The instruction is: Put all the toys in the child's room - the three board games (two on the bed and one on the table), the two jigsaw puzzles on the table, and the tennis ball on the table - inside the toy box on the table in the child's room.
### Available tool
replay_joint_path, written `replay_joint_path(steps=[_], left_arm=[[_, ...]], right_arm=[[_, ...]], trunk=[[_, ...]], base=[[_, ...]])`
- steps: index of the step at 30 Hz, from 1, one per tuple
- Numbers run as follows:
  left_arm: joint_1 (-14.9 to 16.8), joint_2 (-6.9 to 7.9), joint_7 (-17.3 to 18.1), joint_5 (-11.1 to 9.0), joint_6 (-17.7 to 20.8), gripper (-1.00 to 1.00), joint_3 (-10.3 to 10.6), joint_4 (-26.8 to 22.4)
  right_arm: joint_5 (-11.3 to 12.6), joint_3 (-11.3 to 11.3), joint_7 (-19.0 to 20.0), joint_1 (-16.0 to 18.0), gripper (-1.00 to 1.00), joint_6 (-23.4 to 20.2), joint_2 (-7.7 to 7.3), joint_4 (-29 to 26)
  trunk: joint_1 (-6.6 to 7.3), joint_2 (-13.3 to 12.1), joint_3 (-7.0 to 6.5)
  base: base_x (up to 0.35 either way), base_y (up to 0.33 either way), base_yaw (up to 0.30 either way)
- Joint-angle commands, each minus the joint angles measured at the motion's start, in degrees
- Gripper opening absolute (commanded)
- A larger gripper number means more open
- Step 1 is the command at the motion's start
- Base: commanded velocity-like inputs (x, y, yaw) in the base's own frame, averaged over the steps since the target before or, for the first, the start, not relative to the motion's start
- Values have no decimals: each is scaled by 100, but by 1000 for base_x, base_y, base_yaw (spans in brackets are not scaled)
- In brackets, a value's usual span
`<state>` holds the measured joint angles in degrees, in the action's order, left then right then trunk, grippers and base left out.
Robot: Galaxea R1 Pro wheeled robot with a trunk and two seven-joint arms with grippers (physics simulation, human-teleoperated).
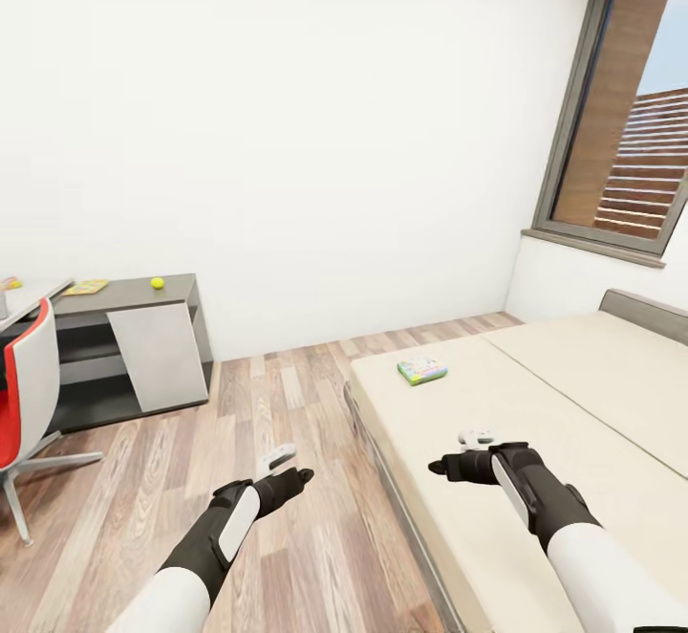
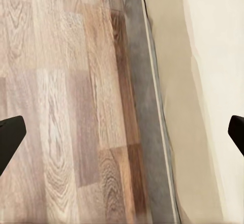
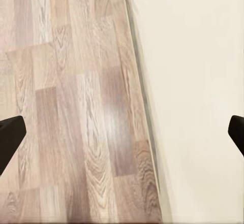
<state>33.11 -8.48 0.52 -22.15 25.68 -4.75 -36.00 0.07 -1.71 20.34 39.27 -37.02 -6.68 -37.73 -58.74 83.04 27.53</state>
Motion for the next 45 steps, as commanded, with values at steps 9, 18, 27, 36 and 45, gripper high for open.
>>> replay_joint_path(steps=[9, 18, 27, 36, 45], left_arm=[[-5, -1, 16, -27, 21, 100, -47, -5], [-13, 3, 30, -26, 11, 100, -57, -4], [-16, 4, 39, -26, 8, 100, -61, -4], [-17, 4, 43, -26, 2, 100, -61, -4], [-18, 4, 48, -26, 0, 100, -62, -3]], right_arm=[[-10, -29, 17, 2, 100, -78, 19, -12], [-15, -38, 16, 2, 100, -91, 31, -14], [-16, -40, 14, 2, 100, -94, 35, -15], [-16, -44, 14, 2, 100, -95, 35, -15], [-16, -41, 14, 2, 100, -95, 36, -15]], trunk=[[1, 4, 7], [1, 4, 7], [1, 4, 7], [1, 4, 7], [1, 4, 7]], base=[[-30, -10, 82], [-9, -3, 226], [-2, -1, 276], [-1, 0, 290], [0, 0, 294]])
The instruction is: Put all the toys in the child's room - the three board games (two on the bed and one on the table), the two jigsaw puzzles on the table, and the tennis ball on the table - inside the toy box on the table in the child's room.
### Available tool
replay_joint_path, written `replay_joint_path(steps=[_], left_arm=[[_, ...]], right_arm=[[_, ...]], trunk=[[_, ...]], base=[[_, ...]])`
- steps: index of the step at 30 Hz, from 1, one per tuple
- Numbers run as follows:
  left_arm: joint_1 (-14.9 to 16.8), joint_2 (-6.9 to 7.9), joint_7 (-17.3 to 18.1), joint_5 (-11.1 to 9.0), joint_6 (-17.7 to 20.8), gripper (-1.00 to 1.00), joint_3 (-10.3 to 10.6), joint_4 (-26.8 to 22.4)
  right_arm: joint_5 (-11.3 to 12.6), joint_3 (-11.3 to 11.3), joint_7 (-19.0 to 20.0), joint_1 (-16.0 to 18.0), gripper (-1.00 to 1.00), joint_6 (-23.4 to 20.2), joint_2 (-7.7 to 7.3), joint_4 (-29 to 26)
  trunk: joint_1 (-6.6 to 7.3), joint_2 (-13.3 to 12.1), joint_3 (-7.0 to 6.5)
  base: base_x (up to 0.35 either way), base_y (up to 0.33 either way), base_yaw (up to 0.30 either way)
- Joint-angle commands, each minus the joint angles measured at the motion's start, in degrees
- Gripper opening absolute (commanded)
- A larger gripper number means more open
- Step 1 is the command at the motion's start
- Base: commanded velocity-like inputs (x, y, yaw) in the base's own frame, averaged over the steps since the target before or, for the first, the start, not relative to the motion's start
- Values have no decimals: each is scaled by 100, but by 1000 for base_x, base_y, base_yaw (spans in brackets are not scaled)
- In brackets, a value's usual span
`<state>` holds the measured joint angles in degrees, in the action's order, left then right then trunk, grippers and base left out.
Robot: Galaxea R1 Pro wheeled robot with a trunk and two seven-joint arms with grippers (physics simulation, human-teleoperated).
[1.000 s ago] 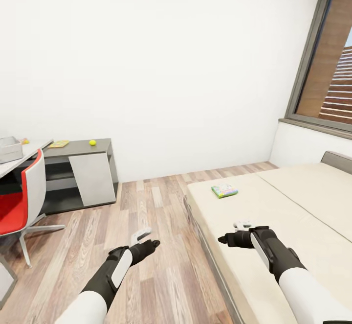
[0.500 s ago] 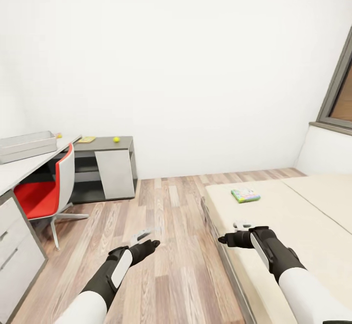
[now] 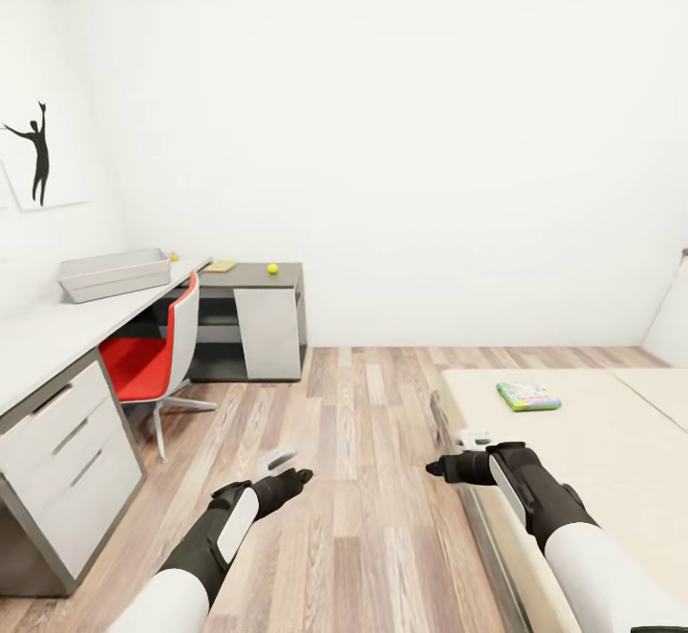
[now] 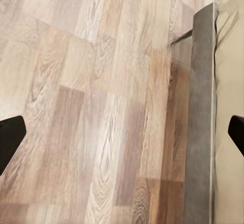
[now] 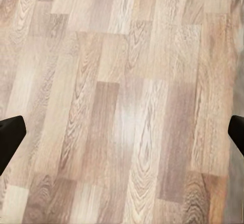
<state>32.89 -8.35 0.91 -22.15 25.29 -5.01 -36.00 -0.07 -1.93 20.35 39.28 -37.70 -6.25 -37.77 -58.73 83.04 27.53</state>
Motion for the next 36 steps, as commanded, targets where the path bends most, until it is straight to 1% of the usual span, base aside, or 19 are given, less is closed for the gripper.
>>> replay_joint_path(steps=[1, 6, 13, 19, 29, 36], left_arm=[[3, -8, 9, -26, 39, 100, -36, -4], [1, -8, 6, -26, 38, 100, -36, -4], [0, -8, -6, -26, 38, 100, -35, -4], [3, -8, -20, -26, 38, 100, -35, -4], [2, -8, -25, -26, 37, 100, -35, -4], [0, -8, -16, -26, 37, 100, -34, -4]], right_arm=[[-1, -19, 13, 1, 100, -26, -8, -11], [-1, -19, 13, 1, 100, -26, -7, -11], [-1, -18, 13, 1, 100, -26, -7, -11], [-1, -18, 13, 1, 100, -26, -7, -11], [-1, -18, 13, 1, 100, -26, -7, -11], [-1, -18, 13, 1, 100, -26, -7, -11]], trunk=[[0, 4, 6], [0, 4, 6], [0, 4, 6], [0, 4, 6], [0, 4, 6], [0, 4, 6]], base=[[0, 0, 275], [0, 0, 203], [0, 0, 92], [-20, -23, 39], [-106, -128, 13], [-50, -60, 4]])
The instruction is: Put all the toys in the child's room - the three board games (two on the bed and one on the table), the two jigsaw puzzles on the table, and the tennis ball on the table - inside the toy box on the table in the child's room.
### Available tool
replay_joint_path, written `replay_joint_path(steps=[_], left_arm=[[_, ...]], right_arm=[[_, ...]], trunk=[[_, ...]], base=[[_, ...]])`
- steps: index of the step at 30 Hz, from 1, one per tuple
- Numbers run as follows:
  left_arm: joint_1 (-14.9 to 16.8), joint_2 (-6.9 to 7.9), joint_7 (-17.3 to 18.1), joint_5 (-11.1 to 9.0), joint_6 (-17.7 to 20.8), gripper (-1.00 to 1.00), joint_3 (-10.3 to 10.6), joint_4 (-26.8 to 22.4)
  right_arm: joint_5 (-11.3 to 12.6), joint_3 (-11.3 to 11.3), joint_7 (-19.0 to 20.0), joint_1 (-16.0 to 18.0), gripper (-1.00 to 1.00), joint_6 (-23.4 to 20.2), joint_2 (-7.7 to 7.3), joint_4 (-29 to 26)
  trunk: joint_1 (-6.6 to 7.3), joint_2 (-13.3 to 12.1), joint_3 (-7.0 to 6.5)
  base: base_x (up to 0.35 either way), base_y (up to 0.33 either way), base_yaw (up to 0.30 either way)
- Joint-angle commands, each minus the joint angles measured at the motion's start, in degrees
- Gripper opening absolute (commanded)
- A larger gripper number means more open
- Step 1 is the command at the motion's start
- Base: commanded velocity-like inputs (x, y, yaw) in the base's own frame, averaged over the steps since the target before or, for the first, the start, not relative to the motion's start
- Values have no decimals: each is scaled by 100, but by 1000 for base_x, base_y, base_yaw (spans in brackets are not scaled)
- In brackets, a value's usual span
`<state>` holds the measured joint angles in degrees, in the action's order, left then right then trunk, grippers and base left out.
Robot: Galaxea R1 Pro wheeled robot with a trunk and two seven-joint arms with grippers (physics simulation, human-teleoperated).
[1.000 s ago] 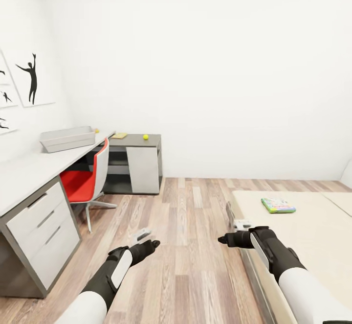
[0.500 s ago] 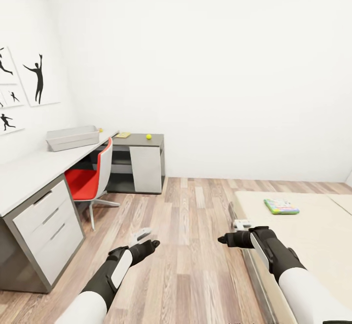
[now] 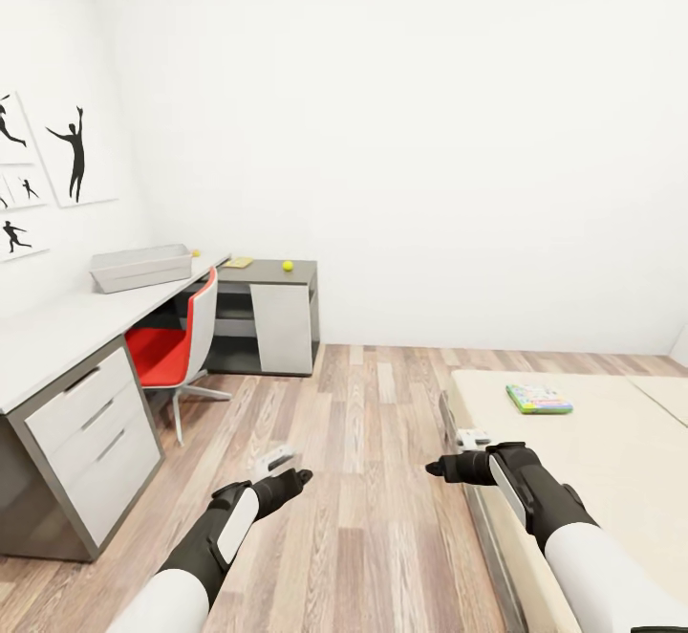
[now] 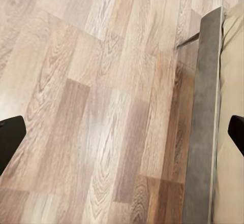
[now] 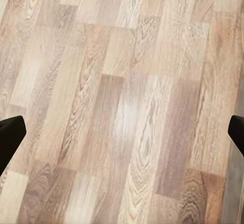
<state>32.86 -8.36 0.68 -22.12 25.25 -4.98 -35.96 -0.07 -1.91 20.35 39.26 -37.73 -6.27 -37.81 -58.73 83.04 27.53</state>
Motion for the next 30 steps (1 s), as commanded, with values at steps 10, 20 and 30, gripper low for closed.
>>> replay_joint_path(steps=[10, 20, 30], left_arm=[[1, -7, 18, -29, 37, 100, -31, -8], [-5, -7, 3, -29, 34, 100, -23, -8], [-7, -7, -11, -29, 33, 100, -21, -8]], right_arm=[[-2, -20, 13, 3, 100, -25, -6, -7], [-2, -20, 14, 3, 100, -27, -6, -7], [-2, -20, 20, 3, 100, -31, -6, -7]], trunk=[[0, 4, 7], [0, 4, 7], [0, 4, 7]], base=[[-16, -20, 1], [-49, -35, 0], [-86, -52, 0]])
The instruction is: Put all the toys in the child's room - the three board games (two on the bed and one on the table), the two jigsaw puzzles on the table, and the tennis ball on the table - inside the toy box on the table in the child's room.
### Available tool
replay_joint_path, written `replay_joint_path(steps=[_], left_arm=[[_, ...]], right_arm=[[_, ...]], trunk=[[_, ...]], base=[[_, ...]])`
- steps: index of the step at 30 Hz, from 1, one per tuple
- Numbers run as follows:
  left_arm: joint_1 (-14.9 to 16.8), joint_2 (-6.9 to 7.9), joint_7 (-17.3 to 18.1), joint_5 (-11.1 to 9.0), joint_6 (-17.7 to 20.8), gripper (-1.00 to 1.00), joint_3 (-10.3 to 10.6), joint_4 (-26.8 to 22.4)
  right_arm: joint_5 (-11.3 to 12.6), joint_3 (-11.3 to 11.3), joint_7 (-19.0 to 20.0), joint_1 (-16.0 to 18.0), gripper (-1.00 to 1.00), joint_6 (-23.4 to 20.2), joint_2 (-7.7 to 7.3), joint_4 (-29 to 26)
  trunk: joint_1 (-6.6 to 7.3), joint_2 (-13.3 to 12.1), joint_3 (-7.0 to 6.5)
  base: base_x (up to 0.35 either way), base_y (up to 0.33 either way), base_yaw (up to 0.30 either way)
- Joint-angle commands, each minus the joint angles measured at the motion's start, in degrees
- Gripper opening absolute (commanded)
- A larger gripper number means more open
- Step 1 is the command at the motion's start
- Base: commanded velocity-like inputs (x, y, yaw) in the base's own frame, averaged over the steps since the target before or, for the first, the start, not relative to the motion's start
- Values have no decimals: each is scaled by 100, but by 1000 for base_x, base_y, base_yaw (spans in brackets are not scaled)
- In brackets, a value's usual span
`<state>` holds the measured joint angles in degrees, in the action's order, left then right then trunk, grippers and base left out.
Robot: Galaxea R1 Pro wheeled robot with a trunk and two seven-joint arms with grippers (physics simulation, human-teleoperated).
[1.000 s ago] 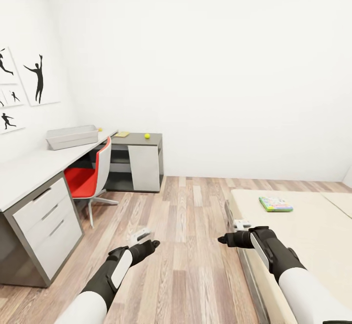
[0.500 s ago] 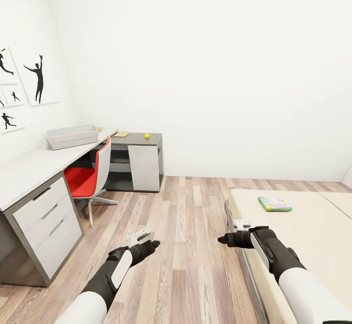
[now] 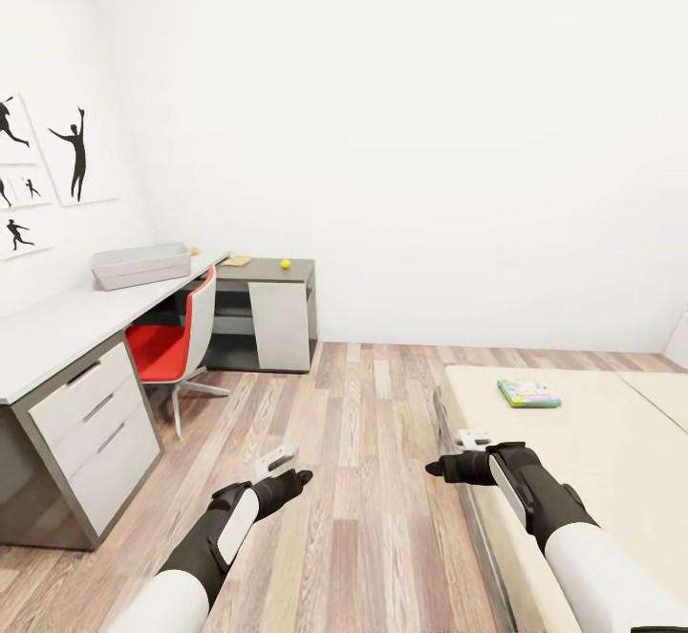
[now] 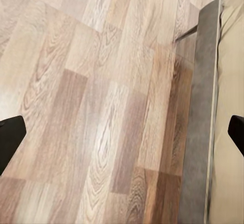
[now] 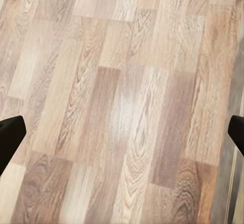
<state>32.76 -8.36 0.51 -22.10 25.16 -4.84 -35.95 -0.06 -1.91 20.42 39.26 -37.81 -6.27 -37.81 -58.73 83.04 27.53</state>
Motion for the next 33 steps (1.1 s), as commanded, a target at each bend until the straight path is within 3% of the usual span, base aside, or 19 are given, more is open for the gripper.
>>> replay_joint_path(steps=[1, 33], left_arm=[[3, -7, 5, -31, 41, 100, -35, -8], [2, -7, 16, -31, 41, 100, -43, -8]], right_arm=[[-2, -20, 13, 3, 100, -24, -6, -7], [-2, -11, 14, 3, 100, -25, -15, -7]], trunk=[[1, 4, 7], [1, 4, 7]], base=[[-41, -25, 0], [-8, -5, -52]])
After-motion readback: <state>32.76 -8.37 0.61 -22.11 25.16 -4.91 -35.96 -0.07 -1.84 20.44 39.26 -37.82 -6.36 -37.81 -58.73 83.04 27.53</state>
